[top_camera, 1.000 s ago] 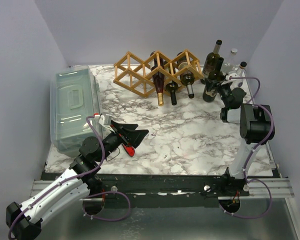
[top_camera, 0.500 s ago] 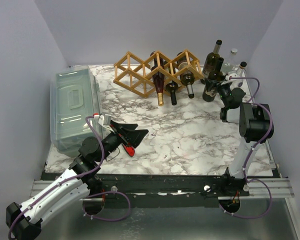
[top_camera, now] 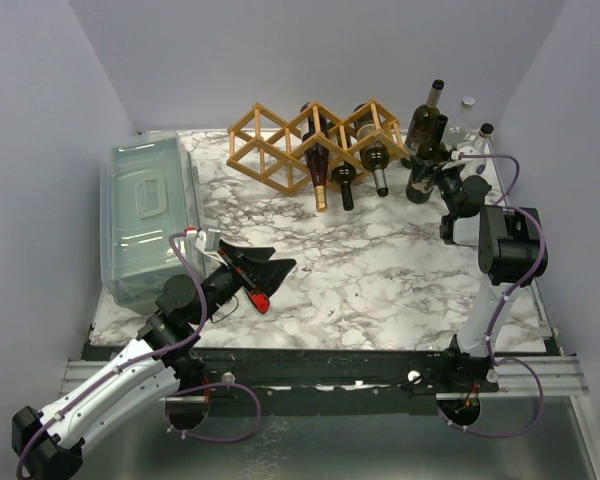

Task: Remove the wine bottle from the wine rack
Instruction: Place the wine bottle at the center of the board.

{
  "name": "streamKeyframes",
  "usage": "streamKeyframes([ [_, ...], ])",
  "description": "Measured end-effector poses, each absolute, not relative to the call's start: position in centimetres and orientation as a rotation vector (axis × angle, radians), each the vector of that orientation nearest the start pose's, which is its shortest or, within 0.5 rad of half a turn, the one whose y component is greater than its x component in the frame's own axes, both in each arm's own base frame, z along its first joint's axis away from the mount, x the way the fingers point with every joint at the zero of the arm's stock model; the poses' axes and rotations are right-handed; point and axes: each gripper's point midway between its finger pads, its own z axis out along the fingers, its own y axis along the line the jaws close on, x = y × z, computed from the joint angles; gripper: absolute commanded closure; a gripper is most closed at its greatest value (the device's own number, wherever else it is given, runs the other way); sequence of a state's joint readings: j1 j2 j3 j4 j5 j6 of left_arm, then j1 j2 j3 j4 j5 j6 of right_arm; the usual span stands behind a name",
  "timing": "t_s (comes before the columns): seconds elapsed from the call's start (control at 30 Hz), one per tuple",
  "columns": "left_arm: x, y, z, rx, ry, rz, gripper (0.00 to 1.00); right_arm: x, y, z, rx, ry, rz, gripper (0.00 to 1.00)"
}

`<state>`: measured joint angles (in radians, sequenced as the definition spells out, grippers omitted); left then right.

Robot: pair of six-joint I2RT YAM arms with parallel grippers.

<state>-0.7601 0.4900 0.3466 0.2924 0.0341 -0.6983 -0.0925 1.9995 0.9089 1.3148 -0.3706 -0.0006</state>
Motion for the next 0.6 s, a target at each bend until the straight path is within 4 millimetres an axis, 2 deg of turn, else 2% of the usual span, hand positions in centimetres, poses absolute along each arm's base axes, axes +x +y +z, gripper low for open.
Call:
streamKeyframes([
  [0.17, 18.6, -22.2, 26.8, 0.074, 1.532, -1.216, 0.01, 54.0, 1.3, 18.7, -0.25, 1.303, 0.16, 0.13],
  [0.47, 18.5, -22.1, 26.8, 0.072, 1.528, -1.218, 0.01, 53.8, 1.3, 20.5, -0.256, 1.252, 0.149, 0.09],
  [0.6, 18.6, -22.2, 26.8, 0.073, 1.531, -1.217, 0.01, 53.3, 1.5, 22.5, -0.269, 1.213, 0.146, 0.08],
])
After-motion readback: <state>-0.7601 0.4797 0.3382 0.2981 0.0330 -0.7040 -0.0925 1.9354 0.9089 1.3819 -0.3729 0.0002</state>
